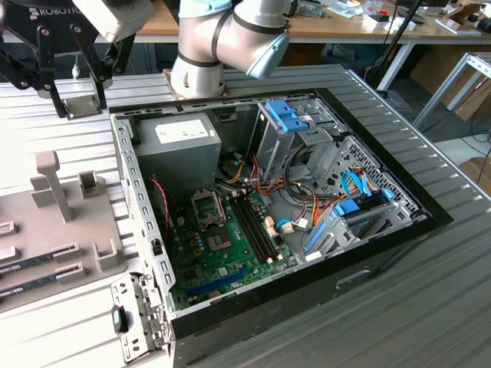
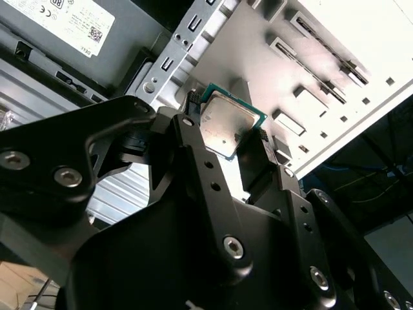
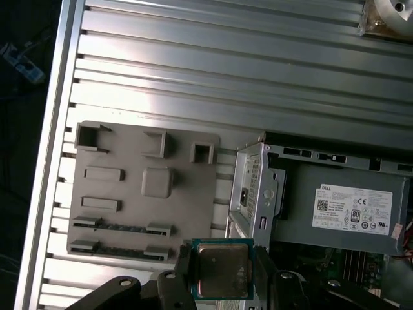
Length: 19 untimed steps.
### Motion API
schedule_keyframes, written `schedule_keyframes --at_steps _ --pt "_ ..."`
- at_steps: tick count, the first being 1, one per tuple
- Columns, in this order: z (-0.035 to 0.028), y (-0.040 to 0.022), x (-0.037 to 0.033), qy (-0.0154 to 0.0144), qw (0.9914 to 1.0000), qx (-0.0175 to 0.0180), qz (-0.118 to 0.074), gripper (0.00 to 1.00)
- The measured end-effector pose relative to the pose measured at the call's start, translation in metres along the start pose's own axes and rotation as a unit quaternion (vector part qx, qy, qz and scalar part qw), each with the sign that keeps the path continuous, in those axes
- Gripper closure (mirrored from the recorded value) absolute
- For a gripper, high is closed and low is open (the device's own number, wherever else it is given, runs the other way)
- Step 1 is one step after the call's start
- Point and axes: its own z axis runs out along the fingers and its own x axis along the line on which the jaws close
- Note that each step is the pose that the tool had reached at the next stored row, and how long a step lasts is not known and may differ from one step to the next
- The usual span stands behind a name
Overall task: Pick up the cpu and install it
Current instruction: 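Pick up the cpu and move it towards the insertion slot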
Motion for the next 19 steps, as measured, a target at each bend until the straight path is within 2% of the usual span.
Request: schedule_keyframes --at_steps 2,4,19 --pt "0.0033 -0.0035 -0.0124 0.0000 1.00000 0.0002 0.000 0.53" --pt "0.0050 -0.0051 -0.0192 0.0000 1.00000 0.0004 0.000 0.53" --pt "0.0082 -0.0081 -0.0317 0.0001 1.00000 0.0008 0.000 0.53"
